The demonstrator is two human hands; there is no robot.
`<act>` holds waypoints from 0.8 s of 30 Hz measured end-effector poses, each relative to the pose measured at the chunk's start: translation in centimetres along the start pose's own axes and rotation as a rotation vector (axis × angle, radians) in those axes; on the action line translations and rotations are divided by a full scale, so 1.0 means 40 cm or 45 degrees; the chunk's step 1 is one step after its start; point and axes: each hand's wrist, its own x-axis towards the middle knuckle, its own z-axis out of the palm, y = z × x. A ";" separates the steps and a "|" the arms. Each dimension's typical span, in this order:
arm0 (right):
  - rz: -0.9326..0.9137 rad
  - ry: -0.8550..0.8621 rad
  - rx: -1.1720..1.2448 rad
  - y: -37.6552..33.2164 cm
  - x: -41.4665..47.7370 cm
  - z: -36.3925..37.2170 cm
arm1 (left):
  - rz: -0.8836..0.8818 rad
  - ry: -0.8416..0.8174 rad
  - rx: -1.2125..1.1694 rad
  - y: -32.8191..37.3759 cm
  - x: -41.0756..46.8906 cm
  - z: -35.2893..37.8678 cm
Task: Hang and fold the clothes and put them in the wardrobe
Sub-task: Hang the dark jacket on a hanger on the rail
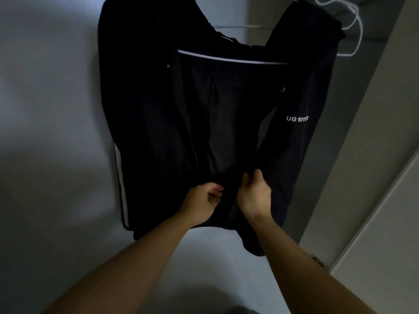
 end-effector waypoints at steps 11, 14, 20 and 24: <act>-0.335 0.005 0.259 -0.093 0.028 -0.011 | -0.056 -0.015 -0.223 0.002 -0.065 0.032; -0.262 0.008 0.307 -0.084 0.047 -0.011 | -0.117 -0.099 -0.219 -0.018 -0.086 0.030; -0.153 -0.017 0.366 -0.081 0.044 -0.012 | -0.143 -0.140 -0.145 -0.033 -0.096 0.025; -0.020 -0.177 0.455 -0.071 0.027 -0.019 | -0.134 -0.101 -0.086 -0.026 -0.084 0.011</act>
